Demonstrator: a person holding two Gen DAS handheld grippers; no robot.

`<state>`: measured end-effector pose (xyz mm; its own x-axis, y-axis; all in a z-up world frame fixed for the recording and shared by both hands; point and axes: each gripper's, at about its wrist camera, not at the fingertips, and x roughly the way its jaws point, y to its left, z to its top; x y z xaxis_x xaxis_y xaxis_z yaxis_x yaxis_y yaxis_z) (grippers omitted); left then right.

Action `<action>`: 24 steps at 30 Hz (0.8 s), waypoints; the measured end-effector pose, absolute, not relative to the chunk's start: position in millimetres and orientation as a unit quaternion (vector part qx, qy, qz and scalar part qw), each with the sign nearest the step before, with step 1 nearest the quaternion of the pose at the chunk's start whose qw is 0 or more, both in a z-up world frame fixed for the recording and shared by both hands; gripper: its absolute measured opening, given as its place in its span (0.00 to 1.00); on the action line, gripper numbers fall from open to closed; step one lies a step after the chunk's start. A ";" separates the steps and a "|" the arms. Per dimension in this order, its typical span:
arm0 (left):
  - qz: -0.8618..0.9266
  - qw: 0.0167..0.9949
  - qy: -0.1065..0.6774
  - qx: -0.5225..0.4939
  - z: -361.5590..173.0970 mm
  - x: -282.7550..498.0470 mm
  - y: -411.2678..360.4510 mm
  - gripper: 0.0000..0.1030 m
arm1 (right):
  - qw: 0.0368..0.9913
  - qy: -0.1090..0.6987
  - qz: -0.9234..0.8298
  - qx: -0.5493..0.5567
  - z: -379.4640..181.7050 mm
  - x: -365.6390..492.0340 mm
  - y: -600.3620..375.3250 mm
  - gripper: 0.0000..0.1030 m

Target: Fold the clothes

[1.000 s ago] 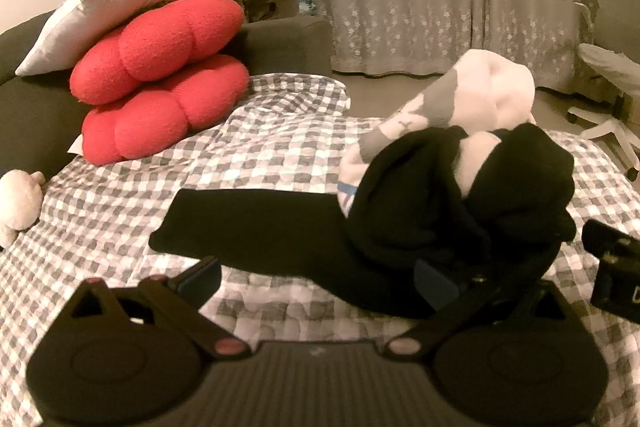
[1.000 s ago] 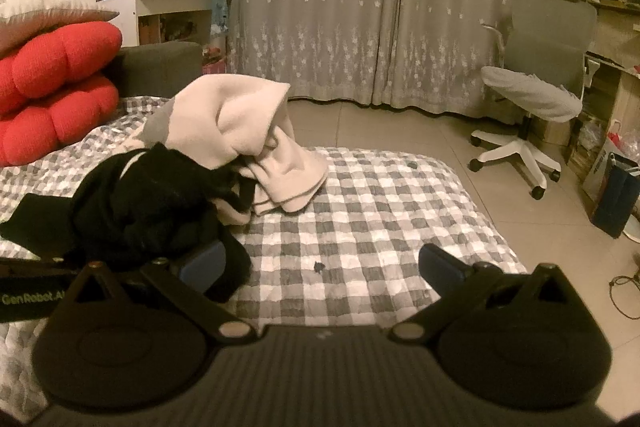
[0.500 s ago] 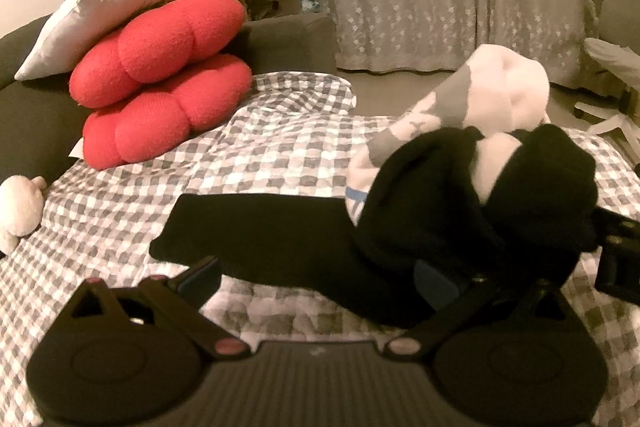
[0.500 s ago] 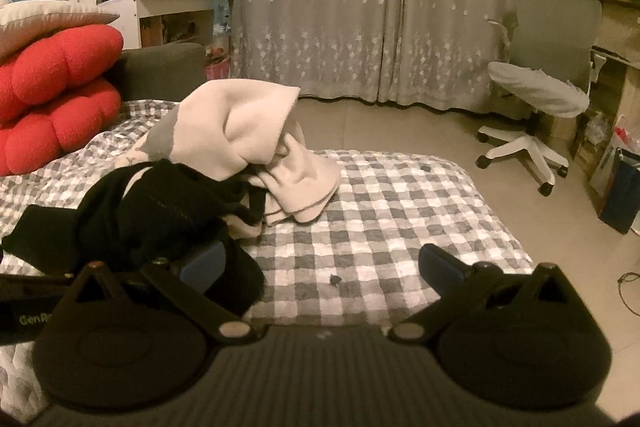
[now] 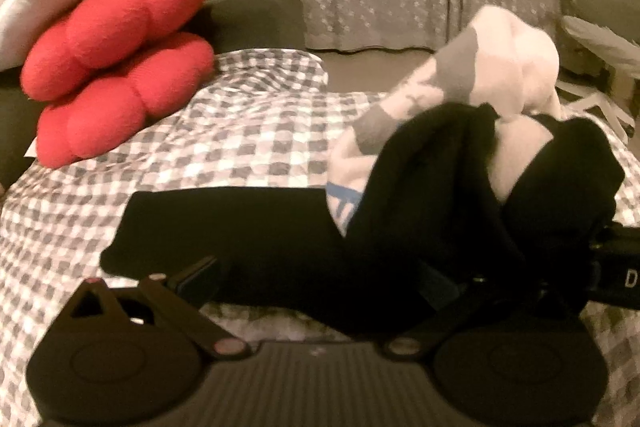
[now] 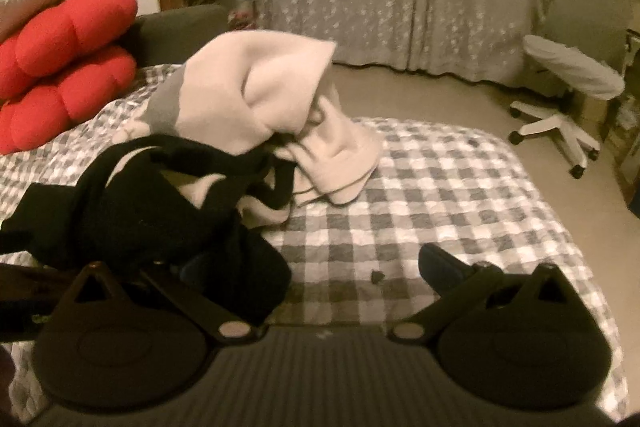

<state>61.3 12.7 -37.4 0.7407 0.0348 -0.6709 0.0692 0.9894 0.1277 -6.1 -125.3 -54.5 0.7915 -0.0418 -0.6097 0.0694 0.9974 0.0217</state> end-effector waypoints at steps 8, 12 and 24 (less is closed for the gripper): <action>-0.025 0.924 0.374 0.072 -49.4 67.3 15.1 1.00 | 0.939 0.342 0.009 0.035 -68.6 1.2 -128.6 1.00; -0.045 0.931 0.359 0.052 -55.7 63.5 25.2 1.00 | 0.925 0.367 0.030 0.088 -78.4 6.9 -140.6 1.00; -0.102 0.937 0.331 0.040 -21.5 39.3 41.6 0.91 | 0.931 0.347 0.060 0.098 -56.5 -15.0 -155.4 0.95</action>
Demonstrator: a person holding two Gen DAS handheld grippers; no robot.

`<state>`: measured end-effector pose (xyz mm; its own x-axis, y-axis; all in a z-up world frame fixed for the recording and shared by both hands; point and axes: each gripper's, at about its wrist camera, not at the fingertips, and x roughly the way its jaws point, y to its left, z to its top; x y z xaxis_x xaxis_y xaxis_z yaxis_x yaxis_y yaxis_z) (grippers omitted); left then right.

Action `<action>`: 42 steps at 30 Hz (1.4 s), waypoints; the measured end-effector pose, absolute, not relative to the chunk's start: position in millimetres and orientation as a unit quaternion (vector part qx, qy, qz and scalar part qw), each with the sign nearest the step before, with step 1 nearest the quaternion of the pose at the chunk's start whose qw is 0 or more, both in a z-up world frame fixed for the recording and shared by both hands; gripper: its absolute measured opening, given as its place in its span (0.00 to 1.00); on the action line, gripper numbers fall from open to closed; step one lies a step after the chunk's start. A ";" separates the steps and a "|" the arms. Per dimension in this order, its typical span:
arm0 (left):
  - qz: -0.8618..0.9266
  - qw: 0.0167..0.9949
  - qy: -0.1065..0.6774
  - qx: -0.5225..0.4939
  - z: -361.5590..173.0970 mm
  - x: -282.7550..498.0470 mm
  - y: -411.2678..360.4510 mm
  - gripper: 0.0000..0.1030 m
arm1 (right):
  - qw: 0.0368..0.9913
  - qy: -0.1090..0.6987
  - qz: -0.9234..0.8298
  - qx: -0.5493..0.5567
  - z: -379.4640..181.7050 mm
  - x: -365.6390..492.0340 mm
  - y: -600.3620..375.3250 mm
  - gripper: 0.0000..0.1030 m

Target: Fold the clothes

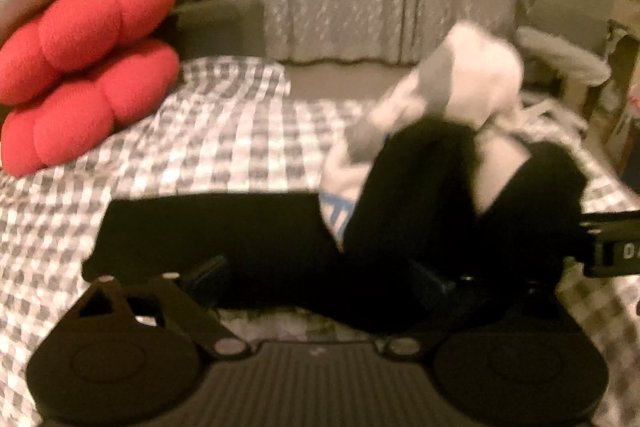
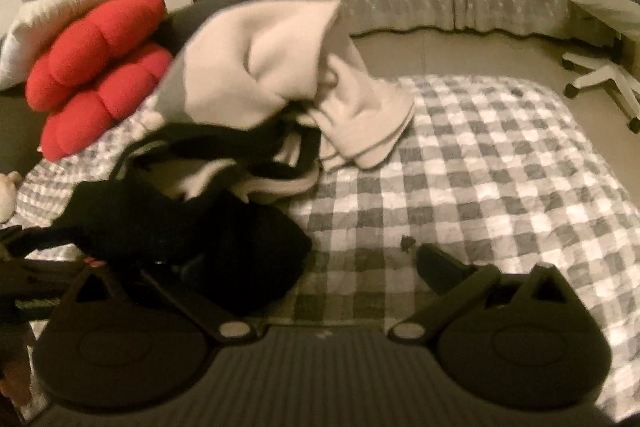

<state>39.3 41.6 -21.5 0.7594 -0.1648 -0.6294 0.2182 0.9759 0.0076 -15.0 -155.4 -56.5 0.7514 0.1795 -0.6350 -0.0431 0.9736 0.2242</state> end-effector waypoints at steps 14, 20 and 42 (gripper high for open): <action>-0.121 0.961 0.249 0.014 16.2 49.3 44.4 0.85 | 0.926 0.322 0.125 0.151 -39.6 -33.6 -149.8 0.65; -0.103 0.960 0.259 -0.031 9.7 66.8 45.0 0.75 | 0.922 0.306 0.157 0.180 -39.1 -34.9 -142.8 0.52; -0.017 0.965 0.262 -0.025 -14.8 57.6 80.2 0.84 | 0.943 0.240 0.023 0.227 -33.7 -50.8 -196.7 0.07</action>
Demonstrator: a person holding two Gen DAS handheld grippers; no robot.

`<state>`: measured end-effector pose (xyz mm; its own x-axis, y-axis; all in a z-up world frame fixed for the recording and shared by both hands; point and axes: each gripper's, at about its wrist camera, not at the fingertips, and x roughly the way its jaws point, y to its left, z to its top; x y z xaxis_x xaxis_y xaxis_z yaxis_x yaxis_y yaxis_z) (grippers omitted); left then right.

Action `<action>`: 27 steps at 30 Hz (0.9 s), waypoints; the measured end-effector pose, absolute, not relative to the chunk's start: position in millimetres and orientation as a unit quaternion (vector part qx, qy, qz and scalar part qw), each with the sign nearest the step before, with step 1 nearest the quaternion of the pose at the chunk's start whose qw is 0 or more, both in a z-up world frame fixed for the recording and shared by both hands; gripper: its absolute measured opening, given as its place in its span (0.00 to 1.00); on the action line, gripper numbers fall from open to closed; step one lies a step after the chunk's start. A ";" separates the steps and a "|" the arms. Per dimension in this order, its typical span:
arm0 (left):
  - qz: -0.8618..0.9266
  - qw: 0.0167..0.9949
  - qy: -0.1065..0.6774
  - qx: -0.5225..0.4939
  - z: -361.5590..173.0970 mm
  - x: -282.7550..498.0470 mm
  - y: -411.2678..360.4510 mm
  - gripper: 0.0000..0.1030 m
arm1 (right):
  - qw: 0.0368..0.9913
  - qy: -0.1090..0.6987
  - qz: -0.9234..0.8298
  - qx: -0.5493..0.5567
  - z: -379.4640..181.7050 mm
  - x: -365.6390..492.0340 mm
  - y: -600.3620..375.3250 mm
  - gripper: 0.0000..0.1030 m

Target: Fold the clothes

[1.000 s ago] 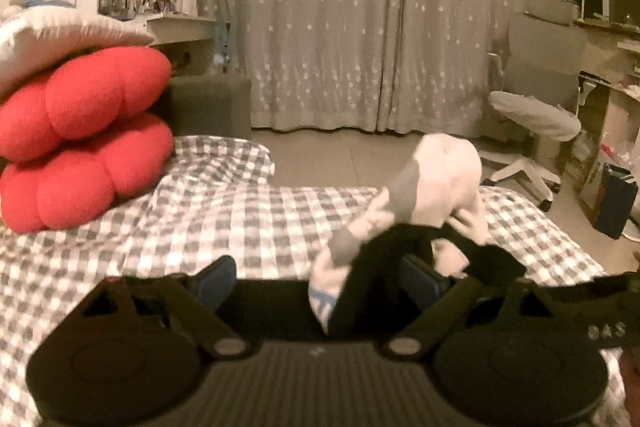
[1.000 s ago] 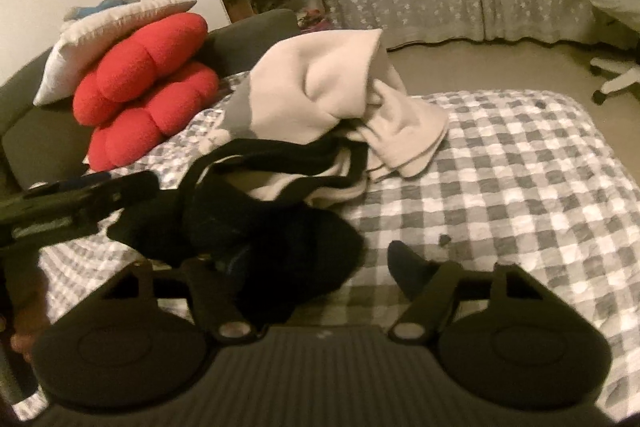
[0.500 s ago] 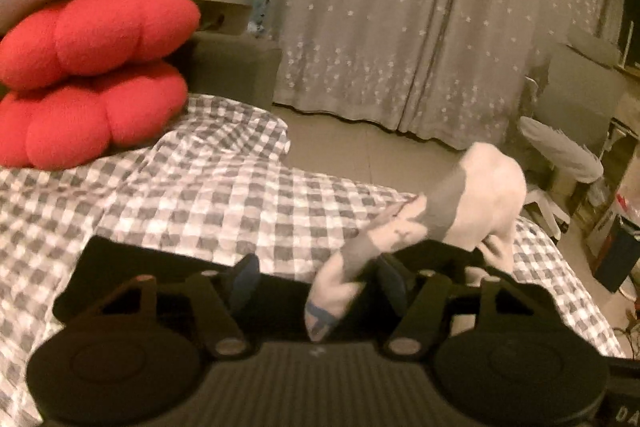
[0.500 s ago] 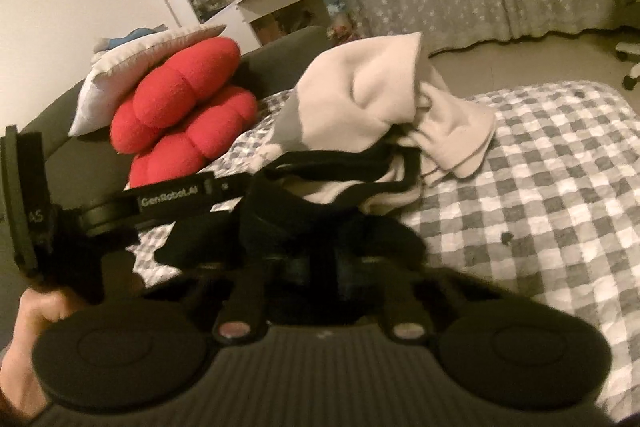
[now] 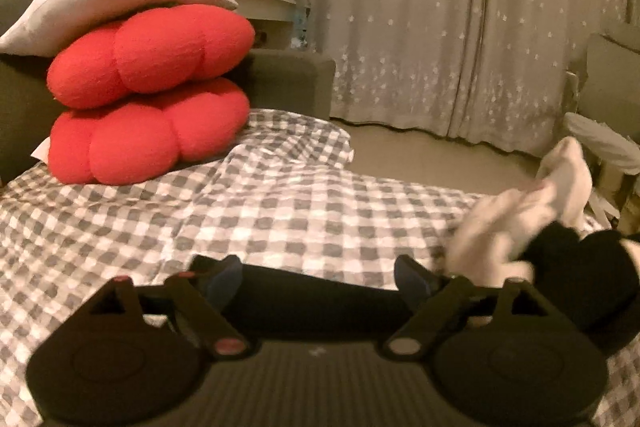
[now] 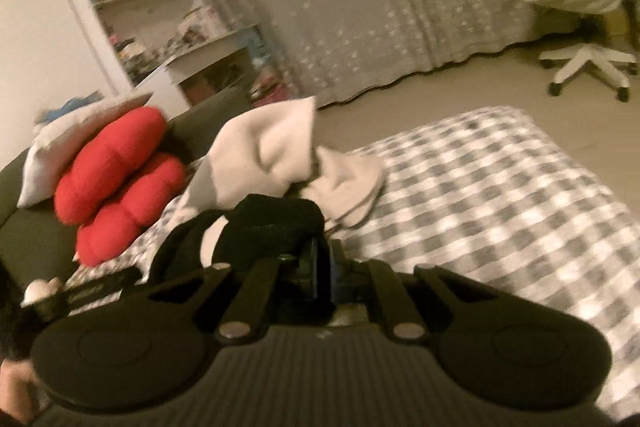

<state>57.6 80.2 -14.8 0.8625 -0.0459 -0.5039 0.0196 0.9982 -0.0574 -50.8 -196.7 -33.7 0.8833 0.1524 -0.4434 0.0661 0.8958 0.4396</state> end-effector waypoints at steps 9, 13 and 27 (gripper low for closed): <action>-0.096 0.944 0.316 0.014 -29.2 54.9 65.3 0.87 | 0.949 0.198 -0.086 0.231 -26.4 -57.8 -240.6 0.01; -0.135 0.934 0.328 0.035 -32.8 50.9 50.5 0.87 | 0.936 0.223 -0.079 0.259 -35.3 -56.7 -254.8 0.02; -0.173 0.945 0.274 -0.045 -1.6 49.5 46.6 0.88 | 0.935 0.271 -0.007 0.229 -38.2 -53.9 -223.8 0.59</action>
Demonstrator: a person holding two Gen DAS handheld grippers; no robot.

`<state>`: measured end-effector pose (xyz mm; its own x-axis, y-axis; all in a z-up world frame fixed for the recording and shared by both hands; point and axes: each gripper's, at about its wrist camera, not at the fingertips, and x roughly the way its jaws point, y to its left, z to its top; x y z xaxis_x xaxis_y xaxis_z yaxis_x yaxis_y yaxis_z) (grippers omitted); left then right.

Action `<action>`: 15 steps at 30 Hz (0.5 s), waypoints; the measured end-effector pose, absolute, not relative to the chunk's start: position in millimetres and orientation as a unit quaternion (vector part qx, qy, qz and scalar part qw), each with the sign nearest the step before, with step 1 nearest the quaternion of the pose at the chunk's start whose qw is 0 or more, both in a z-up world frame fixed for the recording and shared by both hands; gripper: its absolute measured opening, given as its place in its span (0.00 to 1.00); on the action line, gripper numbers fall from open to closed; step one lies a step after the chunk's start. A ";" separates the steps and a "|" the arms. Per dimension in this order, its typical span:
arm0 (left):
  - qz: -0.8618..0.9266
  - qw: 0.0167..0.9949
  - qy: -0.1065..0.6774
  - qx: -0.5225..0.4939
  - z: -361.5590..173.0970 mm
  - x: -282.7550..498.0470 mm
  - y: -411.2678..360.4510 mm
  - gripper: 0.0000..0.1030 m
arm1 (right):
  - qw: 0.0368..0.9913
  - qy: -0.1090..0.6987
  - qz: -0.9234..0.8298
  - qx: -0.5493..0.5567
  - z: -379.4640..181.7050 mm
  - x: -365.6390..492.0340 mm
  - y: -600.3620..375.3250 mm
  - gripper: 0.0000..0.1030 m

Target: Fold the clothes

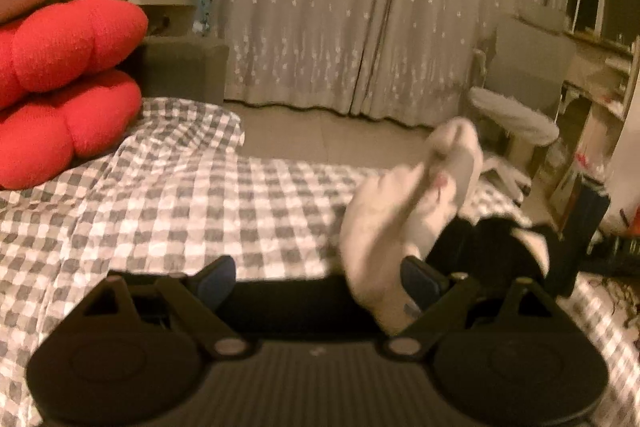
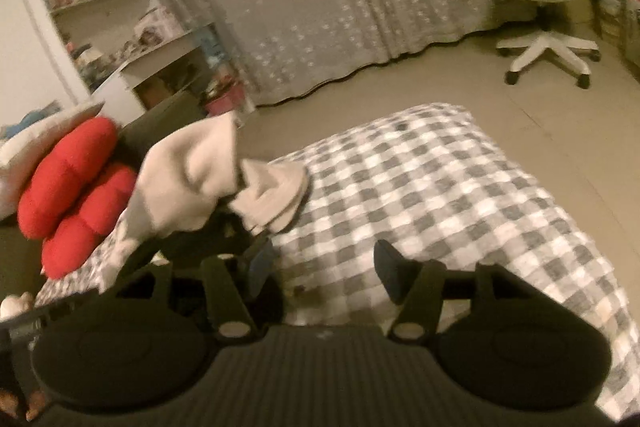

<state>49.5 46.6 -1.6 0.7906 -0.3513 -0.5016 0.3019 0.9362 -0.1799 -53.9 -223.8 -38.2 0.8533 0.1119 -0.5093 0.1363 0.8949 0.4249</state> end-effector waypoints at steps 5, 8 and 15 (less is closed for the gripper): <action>-0.191 0.939 0.268 -0.102 13.6 67.6 44.7 0.88 | 0.927 0.284 0.044 0.241 -37.7 -53.7 -216.1 0.59; -0.195 0.936 0.273 -0.103 22.1 78.7 29.0 0.88 | 0.926 0.284 0.059 0.241 -35.4 -55.7 -213.1 0.59; -0.207 0.931 0.291 -0.070 32.9 103.7 -22.0 0.85 | 0.924 0.278 0.088 0.248 -29.7 -58.8 -212.5 0.59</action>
